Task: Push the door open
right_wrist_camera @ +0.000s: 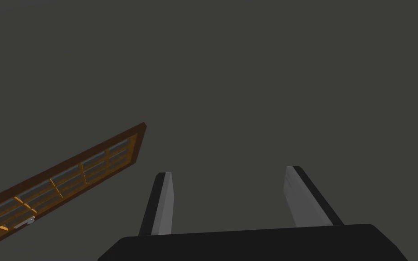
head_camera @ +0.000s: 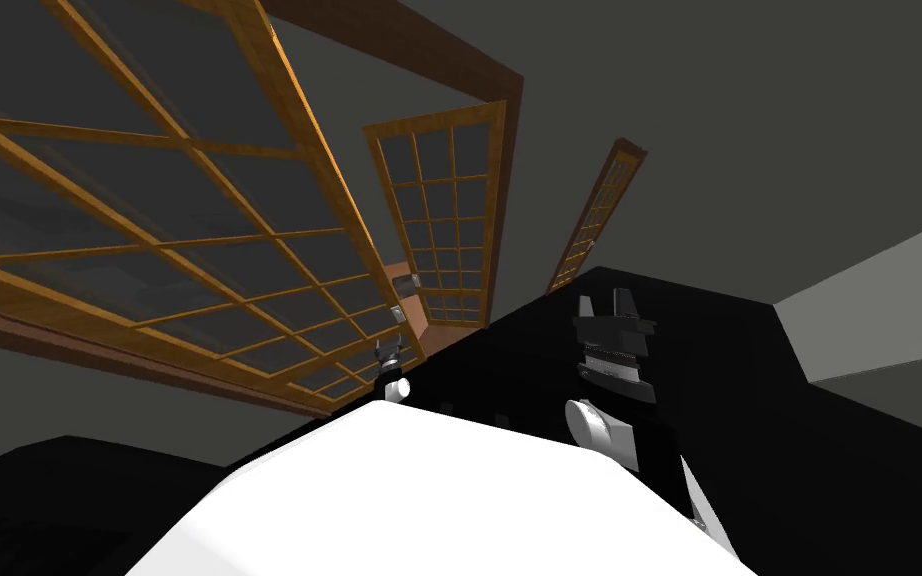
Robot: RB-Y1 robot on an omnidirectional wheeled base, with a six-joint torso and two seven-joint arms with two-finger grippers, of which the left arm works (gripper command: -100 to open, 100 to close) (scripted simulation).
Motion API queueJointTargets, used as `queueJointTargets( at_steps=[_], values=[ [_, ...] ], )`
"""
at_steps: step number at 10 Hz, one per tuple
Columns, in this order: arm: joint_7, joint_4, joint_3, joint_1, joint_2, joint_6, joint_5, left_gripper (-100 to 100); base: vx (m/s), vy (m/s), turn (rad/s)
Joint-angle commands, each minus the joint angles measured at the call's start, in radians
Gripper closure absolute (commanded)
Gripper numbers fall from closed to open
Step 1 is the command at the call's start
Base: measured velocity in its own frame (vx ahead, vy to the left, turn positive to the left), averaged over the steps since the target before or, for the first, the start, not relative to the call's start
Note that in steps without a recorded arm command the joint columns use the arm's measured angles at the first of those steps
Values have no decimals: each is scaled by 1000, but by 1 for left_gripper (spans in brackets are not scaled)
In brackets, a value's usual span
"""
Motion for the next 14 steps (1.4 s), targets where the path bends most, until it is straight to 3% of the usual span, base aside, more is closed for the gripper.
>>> queueJointTargets(
  at_steps=[1,8,9,14],
  values=[
    [24,36,1,-11,1,-11,18,-100,69,45,-112],
    [145,206,9,-60,5,-55,116,-100,91,70,-128],
    [133,200,7,-61,4,-57,104,-100,48,40,-33],
    [149,220,10,-57,7,-71,110,-100,132,134,-28]
  ],
)
